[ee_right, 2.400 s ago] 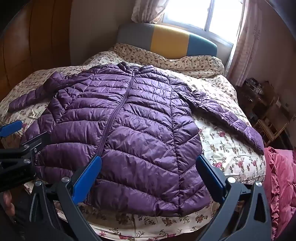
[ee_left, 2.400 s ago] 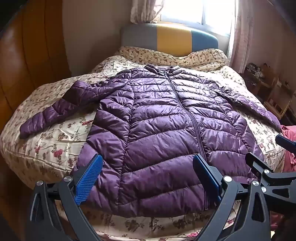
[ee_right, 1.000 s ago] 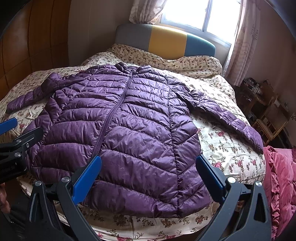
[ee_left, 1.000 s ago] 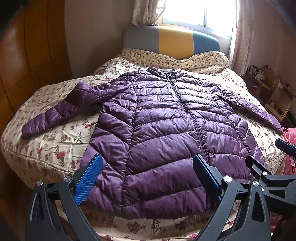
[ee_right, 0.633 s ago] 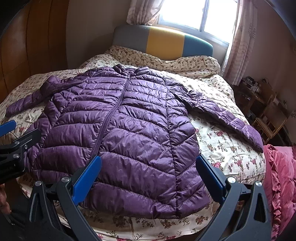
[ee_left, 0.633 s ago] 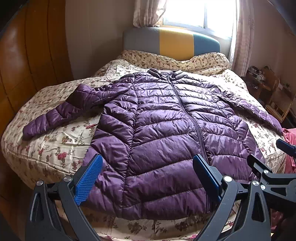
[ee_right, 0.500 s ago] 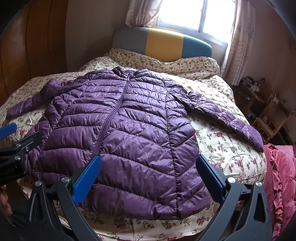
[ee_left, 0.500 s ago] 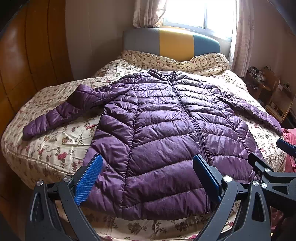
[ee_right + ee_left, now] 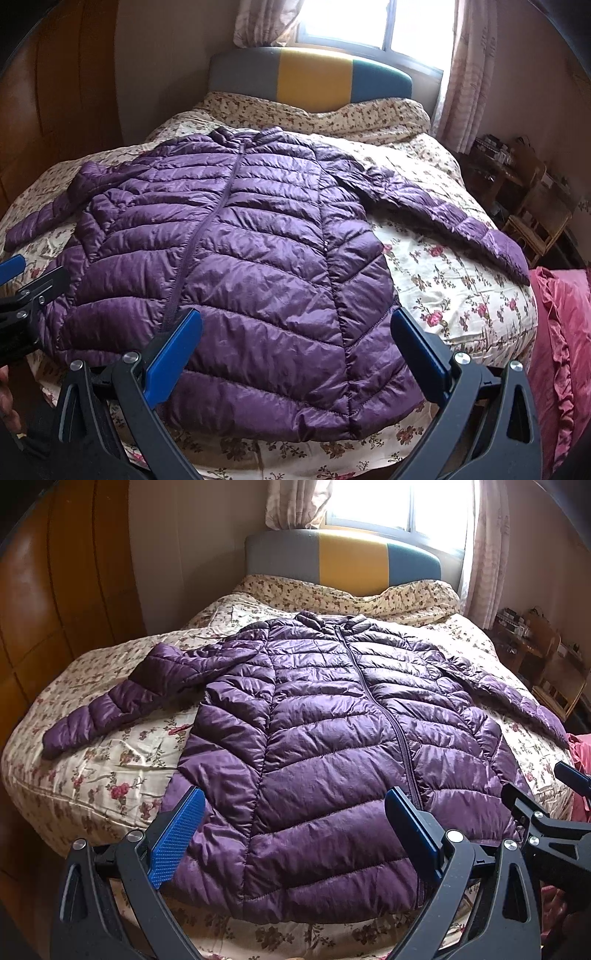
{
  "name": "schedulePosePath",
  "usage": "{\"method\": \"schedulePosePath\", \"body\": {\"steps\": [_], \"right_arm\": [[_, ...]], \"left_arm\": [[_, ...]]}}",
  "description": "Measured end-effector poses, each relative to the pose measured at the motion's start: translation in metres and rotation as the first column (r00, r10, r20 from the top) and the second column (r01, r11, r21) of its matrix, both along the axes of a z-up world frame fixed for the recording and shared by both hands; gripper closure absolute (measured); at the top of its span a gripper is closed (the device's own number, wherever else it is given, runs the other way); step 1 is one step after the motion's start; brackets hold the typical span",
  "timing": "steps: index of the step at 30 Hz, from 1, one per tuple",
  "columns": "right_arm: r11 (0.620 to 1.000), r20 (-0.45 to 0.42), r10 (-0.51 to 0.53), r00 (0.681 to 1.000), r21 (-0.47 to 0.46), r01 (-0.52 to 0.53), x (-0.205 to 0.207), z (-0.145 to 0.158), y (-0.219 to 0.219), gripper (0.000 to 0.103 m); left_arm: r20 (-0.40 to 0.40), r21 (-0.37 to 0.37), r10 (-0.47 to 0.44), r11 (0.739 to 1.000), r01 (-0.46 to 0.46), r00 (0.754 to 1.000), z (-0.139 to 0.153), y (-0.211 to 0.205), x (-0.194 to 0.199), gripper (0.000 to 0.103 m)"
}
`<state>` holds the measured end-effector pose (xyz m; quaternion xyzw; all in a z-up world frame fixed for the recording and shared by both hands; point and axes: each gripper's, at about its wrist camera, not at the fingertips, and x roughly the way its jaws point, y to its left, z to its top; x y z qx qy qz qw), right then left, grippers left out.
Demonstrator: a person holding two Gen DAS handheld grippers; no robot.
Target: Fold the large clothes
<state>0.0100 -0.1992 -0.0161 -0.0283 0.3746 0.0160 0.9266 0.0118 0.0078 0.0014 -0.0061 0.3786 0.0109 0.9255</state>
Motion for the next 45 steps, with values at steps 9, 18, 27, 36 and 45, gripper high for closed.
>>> {"method": "schedulePosePath", "body": {"steps": [9,18,27,36,45], "right_arm": [[0.976,-0.072,-0.165,0.984,0.135,0.173,0.040,-0.012,-0.066,0.002],[0.816,-0.206,-0.434,0.877,0.322,0.479,0.101,-0.045,-0.194,0.025],[0.522,-0.255,-0.655,0.712,0.529,0.669,0.129,-0.064,-0.318,0.032],[0.329,-0.286,-0.744,0.603,0.629,0.704,0.141,-0.077,-0.391,0.073],[0.417,-0.217,-0.724,0.655,0.619,0.666,0.159,-0.058,-0.382,0.089]], "left_arm": [[-0.047,0.019,-0.029,0.999,0.030,0.998,-0.014,-0.003,0.021,0.006],[-0.082,-0.029,-0.093,0.995,0.090,0.992,-0.023,0.000,0.081,0.006],[-0.139,-0.064,-0.052,0.997,0.044,0.989,-0.031,0.013,0.160,0.006],[-0.168,-0.092,-0.032,0.996,0.016,0.985,-0.044,0.022,0.231,0.006],[-0.180,-0.123,-0.046,0.992,0.024,0.983,-0.062,0.026,0.273,0.006]]}}
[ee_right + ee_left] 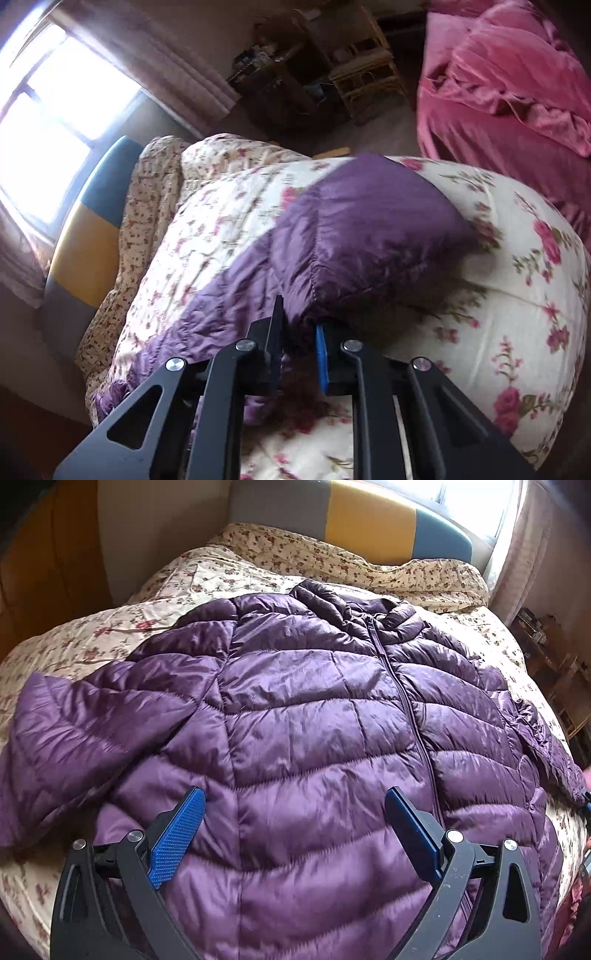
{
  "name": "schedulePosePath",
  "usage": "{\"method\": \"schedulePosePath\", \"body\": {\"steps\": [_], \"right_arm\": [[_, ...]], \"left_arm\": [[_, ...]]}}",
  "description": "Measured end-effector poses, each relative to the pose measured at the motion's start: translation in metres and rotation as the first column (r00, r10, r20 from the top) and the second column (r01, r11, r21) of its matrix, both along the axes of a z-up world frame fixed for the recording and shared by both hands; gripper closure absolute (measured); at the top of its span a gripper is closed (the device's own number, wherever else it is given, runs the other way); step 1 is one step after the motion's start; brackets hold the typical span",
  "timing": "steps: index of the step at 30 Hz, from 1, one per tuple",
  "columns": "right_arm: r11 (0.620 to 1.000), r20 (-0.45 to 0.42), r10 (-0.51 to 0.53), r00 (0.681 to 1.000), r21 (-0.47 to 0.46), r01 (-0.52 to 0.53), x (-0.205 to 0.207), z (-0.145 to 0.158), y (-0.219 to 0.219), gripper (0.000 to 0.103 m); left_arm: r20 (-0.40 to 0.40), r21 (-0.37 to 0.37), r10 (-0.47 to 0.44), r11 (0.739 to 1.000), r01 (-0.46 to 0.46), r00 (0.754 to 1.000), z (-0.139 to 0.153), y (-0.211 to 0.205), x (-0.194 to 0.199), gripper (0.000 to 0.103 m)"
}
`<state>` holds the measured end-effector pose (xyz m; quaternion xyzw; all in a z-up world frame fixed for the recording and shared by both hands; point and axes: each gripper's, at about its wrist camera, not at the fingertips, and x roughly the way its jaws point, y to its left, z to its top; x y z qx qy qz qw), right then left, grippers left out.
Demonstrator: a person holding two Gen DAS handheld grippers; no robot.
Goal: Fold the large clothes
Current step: 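Close the right tool on the cuff of a purple jacket sleeve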
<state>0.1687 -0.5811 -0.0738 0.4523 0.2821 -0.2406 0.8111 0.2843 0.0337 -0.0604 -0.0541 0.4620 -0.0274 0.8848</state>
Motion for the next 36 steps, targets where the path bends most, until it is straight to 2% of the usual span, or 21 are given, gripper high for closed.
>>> {"method": "schedulePosePath", "body": {"steps": [6,11,15,19,26,29,31,32,33,36], "right_arm": [[0.993,0.064,0.113,0.992,-0.042,-0.110,0.041,0.028,0.031,0.091],[0.960,0.120,0.274,0.954,-0.087,-0.264,0.077,0.056,0.084,0.093],[0.908,0.128,0.413,0.902,-0.137,-0.396,0.107,0.071,0.139,0.094],[0.840,0.106,0.537,0.837,-0.167,-0.517,0.131,0.074,0.199,0.094],[0.733,0.052,0.672,0.739,-0.185,-0.654,0.148,0.067,0.283,0.094],[0.684,0.012,0.718,0.696,-0.191,-0.704,0.154,0.062,0.315,0.091],[0.666,-0.003,0.735,0.678,-0.185,-0.723,0.154,0.056,0.326,0.078],[0.667,-0.002,0.735,0.678,-0.176,-0.724,0.154,0.053,0.328,0.061],[0.678,-0.007,0.725,0.689,-0.173,-0.715,0.153,0.049,0.330,0.054],[0.721,0.002,0.686,0.728,-0.134,-0.679,0.151,0.040,0.329,0.047]], "left_arm": [[-0.002,-0.025,0.002,1.000,-0.002,1.000,-0.006,0.008,0.014,0.006],[0.001,-0.062,0.020,0.998,-0.020,1.000,-0.005,0.021,0.020,0.006],[0.005,-0.072,0.046,0.996,-0.045,0.999,-0.002,0.030,0.020,0.006],[-0.001,-0.098,0.080,0.992,-0.079,0.997,-0.003,0.042,0.016,0.006],[0.009,-0.092,0.093,0.992,-0.092,0.996,0.000,0.049,0.010,0.006],[0.012,-0.087,0.091,0.992,-0.089,0.996,0.000,0.051,0.010,0.006],[0.014,-0.091,0.089,0.992,-0.088,0.996,0.001,0.051,0.010,0.006],[0.015,-0.093,0.089,0.992,-0.087,0.996,0.002,0.052,0.010,0.006],[0.018,-0.094,0.085,0.992,-0.083,0.996,0.002,0.052,0.009,0.006],[0.018,-0.092,0.079,0.993,-0.077,0.997,0.001,0.052,0.009,0.007]]}}
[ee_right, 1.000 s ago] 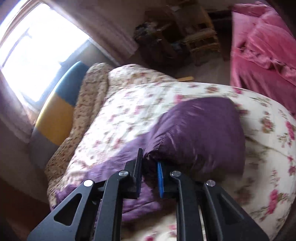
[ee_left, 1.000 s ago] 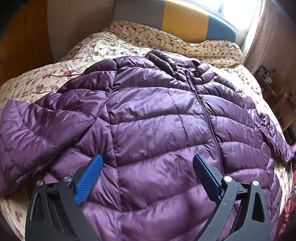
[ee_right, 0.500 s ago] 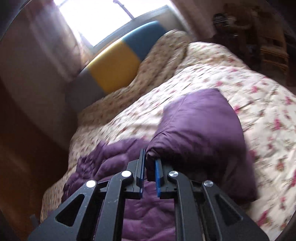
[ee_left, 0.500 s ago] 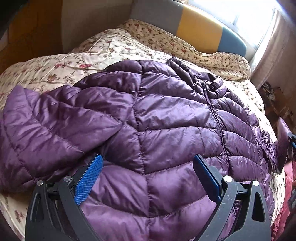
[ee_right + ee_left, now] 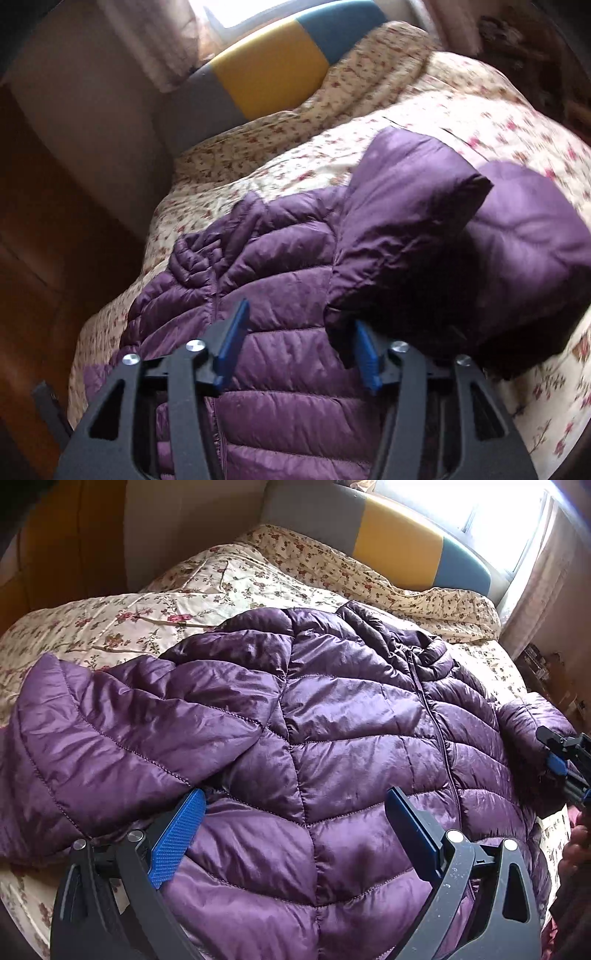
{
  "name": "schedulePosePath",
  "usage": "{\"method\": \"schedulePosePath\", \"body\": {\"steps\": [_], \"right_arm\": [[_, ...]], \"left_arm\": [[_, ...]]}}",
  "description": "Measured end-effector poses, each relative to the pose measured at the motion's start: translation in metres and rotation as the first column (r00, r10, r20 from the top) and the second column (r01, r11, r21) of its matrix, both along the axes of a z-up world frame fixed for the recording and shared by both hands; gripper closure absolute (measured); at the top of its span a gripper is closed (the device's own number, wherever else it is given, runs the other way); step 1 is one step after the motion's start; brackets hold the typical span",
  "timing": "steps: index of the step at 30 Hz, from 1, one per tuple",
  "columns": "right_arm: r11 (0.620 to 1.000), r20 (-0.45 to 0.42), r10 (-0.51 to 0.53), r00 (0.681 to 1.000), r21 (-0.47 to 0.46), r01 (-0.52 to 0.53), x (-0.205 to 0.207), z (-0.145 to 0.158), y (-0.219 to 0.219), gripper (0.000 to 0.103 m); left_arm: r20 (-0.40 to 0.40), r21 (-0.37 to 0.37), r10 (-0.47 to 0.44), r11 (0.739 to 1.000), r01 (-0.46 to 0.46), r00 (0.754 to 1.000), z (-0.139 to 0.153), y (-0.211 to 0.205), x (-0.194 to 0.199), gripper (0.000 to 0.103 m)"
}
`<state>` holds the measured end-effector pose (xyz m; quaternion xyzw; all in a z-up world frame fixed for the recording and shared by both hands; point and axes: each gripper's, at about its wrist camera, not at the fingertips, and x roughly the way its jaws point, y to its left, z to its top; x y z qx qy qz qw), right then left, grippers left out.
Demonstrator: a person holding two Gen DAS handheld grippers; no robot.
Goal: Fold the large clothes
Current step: 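Close the right tool on the cuff of a purple jacket sleeve, then carry the held sleeve across the jacket body with the right tool and release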
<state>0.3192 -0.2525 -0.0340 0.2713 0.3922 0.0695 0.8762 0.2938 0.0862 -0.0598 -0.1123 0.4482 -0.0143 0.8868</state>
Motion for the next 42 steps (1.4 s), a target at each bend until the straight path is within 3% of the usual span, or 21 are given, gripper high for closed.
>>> {"method": "schedulePosePath", "body": {"steps": [6,8,10,12,21,22,24,26,31,35,39,41,42], "right_arm": [[0.996,0.062,-0.074,0.995,-0.051,0.077,-0.004,0.007,-0.006,0.037],[0.991,0.106,0.048,0.993,-0.129,-0.034,-0.003,0.016,0.014,0.036],[0.971,0.099,0.205,0.974,-0.141,-0.191,0.000,0.014,0.035,0.039],[0.964,0.081,0.244,0.966,-0.131,-0.232,0.001,0.009,0.041,0.042],[1.000,0.063,0.014,0.998,-0.011,-0.014,0.000,-0.002,-0.002,0.038],[1.000,0.061,-0.014,0.998,0.001,0.014,0.004,-0.001,-0.005,0.041],[0.999,0.056,-0.053,0.997,0.012,0.053,0.009,0.000,-0.011,0.074],[0.999,0.065,-0.049,0.997,0.000,0.049,0.014,0.004,-0.009,0.087],[0.981,0.122,0.175,0.977,-0.108,-0.163,0.016,0.016,0.035,0.093],[0.923,0.049,0.373,0.927,-0.125,-0.364,0.012,-0.006,0.080,0.093],[0.894,0.014,0.436,0.900,-0.118,-0.431,0.007,-0.018,0.101,0.093],[0.873,0.007,0.479,0.878,-0.107,-0.476,-0.002,-0.022,0.114,0.090],[0.866,0.002,0.491,0.871,-0.109,-0.488,-0.004,-0.023,0.118,0.078]], "left_arm": [[-0.008,0.007,-0.010,1.000,0.010,1.000,-0.005,0.000,-0.001,0.008],[-0.008,0.007,-0.010,1.000,0.010,1.000,-0.006,0.000,-0.001,0.008],[-0.006,0.007,-0.010,1.000,0.010,1.000,-0.007,0.000,-0.001,0.008],[-0.007,0.008,-0.009,1.000,0.009,1.000,-0.008,0.000,-0.002,0.008],[-0.010,0.021,-0.015,1.000,0.016,1.000,-0.009,-0.002,-0.003,0.008],[-0.011,0.021,-0.014,1.000,0.014,1.000,-0.010,-0.001,-0.004,0.008],[-0.012,0.019,-0.012,1.000,0.012,1.000,-0.009,-0.002,-0.005,0.008],[-0.014,0.021,-0.012,1.000,0.013,1.000,-0.009,-0.002,-0.005,0.008],[-0.014,0.013,-0.016,1.000,0.016,1.000,-0.009,-0.001,-0.005,0.008],[-0.014,0.014,-0.016,1.000,0.016,1.000,-0.009,-0.002,-0.005,0.008],[-0.011,0.000,-0.021,1.000,0.021,1.000,-0.006,-0.002,-0.007,0.008],[-0.006,-0.013,-0.025,1.000,0.024,1.000,-0.003,-0.001,-0.009,0.009],[-0.001,-0.024,-0.029,0.999,0.029,1.000,0.000,0.000,-0.010,0.012]]}}
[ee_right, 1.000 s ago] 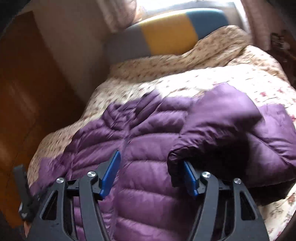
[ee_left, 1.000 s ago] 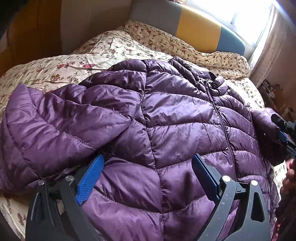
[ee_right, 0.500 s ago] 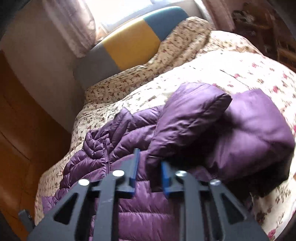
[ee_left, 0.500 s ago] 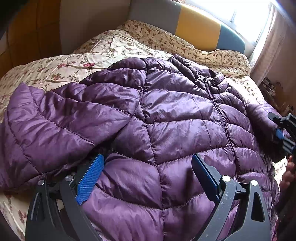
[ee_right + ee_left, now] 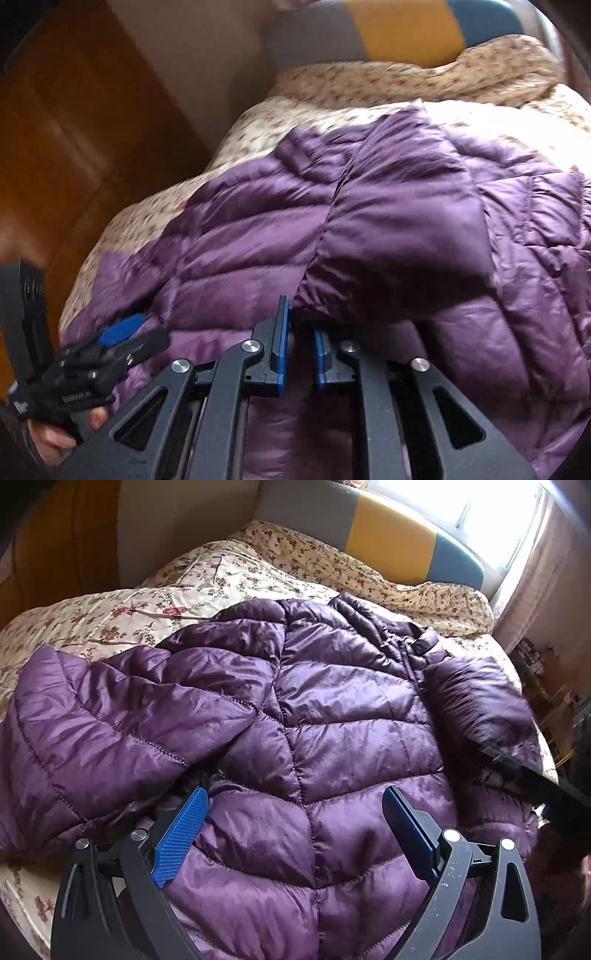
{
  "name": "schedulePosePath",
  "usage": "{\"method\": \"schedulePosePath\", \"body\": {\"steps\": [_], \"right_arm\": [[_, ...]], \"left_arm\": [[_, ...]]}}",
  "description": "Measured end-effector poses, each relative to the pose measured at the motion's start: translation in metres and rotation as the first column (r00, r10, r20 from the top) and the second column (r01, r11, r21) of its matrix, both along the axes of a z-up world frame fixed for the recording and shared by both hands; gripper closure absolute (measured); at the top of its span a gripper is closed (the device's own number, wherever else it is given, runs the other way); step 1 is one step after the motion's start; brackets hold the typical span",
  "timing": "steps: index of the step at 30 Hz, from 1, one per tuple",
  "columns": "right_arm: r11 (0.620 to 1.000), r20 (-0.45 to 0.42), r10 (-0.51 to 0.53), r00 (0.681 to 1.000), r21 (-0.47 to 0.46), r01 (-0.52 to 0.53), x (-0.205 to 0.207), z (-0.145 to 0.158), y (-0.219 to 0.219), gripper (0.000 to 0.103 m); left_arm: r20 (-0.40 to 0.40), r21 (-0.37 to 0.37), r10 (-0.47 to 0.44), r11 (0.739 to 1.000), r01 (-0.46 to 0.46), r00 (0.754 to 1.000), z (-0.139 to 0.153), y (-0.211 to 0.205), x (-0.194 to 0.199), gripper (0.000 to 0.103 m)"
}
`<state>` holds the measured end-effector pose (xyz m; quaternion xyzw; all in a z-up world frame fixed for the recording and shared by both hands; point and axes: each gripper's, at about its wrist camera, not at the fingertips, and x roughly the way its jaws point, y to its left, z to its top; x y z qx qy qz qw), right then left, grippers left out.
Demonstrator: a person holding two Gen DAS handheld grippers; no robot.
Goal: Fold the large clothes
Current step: 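Carry the held sleeve across the jacket body with the right tool and release, then close the left tool on the side edge of the jacket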
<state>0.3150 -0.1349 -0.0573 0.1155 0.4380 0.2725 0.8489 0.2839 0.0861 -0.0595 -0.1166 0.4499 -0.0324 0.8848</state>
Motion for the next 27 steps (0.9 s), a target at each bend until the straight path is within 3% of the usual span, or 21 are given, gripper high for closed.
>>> {"method": "schedulePosePath", "body": {"steps": [2,4,6,7,9,12,14,16,20,23,27], "right_arm": [[1.000,0.009,0.006,1.000,0.021,-0.006,-0.009,0.001,0.007,0.046],[0.999,0.013,-0.003,1.000,0.033,0.002,-0.016,0.004,0.006,0.044],[0.999,0.020,-0.032,0.999,0.042,0.031,-0.024,0.008,-0.001,0.032],[0.998,0.024,-0.056,0.998,0.041,0.055,-0.024,0.010,0.000,0.030],[0.989,0.035,-0.136,0.990,0.061,0.134,-0.028,0.013,-0.010,0.015],[0.969,0.031,-0.233,0.972,0.095,0.230,-0.024,0.016,-0.024,0.010],[0.946,0.004,-0.290,0.957,0.151,0.286,-0.016,0.016,-0.034,0.010],[0.940,0.005,-0.283,0.959,0.201,0.276,-0.010,0.022,-0.036,0.010],[0.941,0.029,-0.095,0.995,0.328,0.080,-0.009,0.039,-0.019,0.031],[0.943,0.035,-0.036,0.999,0.331,0.022,-0.013,0.042,-0.008,0.037],[0.953,0.018,-0.073,0.997,0.298,0.065,-0.019,0.036,-0.014,0.037]], "left_arm": [[0.003,-0.015,-0.013,1.000,0.013,1.000,0.004,-0.001,-0.002,0.014],[0.014,-0.012,-0.020,1.000,0.020,1.000,0.009,-0.002,-0.004,0.014],[0.022,-0.011,-0.026,1.000,0.027,0.999,0.013,-0.003,-0.006,0.014],[0.023,-0.011,-0.028,1.000,0.029,0.999,0.014,-0.003,-0.006,0.015],[0.021,-0.009,-0.029,1.000,0.029,0.999,0.015,-0.003,-0.008,0.014],[0.024,-0.005,-0.024,1.000,0.024,0.999,0.016,-0.004,-0.011,0.014],[0.023,-0.010,-0.024,1.000,0.024,0.999,0.016,-0.004,-0.013,0.014],[0.022,-0.003,-0.025,1.000,0.025,0.999,0.016,-0.005,-0.016,0.014],[0.023,0.008,-0.033,0.999,0.033,0.999,0.016,-0.005,-0.020,0.014],[0.019,0.008,-0.037,0.999,0.037,0.999,0.014,-0.006,-0.021,0.014],[0.023,0.001,-0.041,0.999,0.041,0.999,0.015,-0.010,-0.022,0.014]]}}
